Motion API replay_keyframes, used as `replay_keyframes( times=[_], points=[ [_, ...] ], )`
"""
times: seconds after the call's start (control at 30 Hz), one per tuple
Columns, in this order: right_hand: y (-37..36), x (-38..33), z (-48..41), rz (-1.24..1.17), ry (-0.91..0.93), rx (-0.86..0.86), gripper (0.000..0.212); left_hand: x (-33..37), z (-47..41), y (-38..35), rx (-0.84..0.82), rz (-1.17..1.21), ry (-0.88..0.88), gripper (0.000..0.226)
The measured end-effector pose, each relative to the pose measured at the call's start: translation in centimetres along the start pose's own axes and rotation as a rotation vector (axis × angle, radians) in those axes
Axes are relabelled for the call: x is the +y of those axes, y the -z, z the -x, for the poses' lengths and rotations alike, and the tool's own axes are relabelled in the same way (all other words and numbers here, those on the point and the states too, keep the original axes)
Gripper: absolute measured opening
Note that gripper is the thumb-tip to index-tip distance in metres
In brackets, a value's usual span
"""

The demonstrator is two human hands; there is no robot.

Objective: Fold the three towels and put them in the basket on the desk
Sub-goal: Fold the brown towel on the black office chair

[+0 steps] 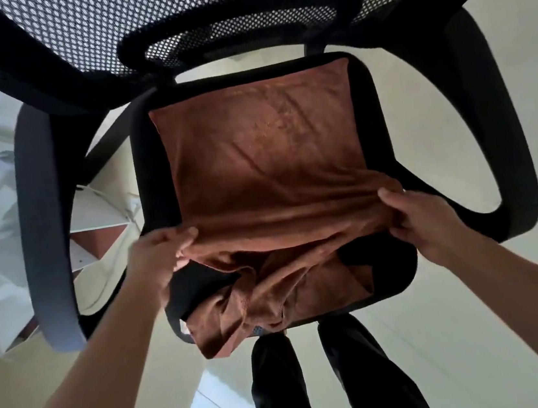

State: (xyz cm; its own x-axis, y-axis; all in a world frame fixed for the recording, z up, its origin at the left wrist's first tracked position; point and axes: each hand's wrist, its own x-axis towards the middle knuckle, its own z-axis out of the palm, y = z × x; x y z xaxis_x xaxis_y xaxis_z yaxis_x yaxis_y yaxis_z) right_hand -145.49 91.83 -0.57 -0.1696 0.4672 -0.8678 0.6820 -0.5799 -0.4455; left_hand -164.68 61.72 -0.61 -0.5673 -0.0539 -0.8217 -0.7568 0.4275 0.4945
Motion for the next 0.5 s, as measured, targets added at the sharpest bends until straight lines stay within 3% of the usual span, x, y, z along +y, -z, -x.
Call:
replay_keyframes(
  times=[0.13, 0.23, 0.3, 0.37, 0.43, 0.5],
  points=[
    [-1.8, -4.7, -2.3, -0.012, 0.089, 0.016, 0.016, 4.0, -4.0, -0.3, 0.027, 0.219, -0.018, 0.016],
    [-3.6, -6.1, -3.9, 0.045, 0.082, -0.039, 0.042, 5.1, -6.3, -0.8, 0.036, 0.27, -0.029, 0.041],
    [-4.1, -5.4, -3.8, 0.106, 0.046, -0.031, 0.048, 4.1, -5.8, -1.6, 0.112, 0.153, 0.005, 0.058],
    [-4.3, -3.6, -3.0, 0.124, -0.013, -0.008, 0.042, 1.7, -3.6, -2.6, 0.254, -0.046, -0.013, 0.055],
    [-4.5, -1.3, -1.8, 0.138, -0.071, -0.034, 0.04, -1.4, -1.3, -3.6, 0.278, -0.248, -0.02, 0.061],
    [-5.2, 1.1, -0.6, 0.176, -0.093, -0.11, 0.033, -3.9, 0.4, -4.5, 0.257, -0.302, -0.019, 0.047]
  ],
)
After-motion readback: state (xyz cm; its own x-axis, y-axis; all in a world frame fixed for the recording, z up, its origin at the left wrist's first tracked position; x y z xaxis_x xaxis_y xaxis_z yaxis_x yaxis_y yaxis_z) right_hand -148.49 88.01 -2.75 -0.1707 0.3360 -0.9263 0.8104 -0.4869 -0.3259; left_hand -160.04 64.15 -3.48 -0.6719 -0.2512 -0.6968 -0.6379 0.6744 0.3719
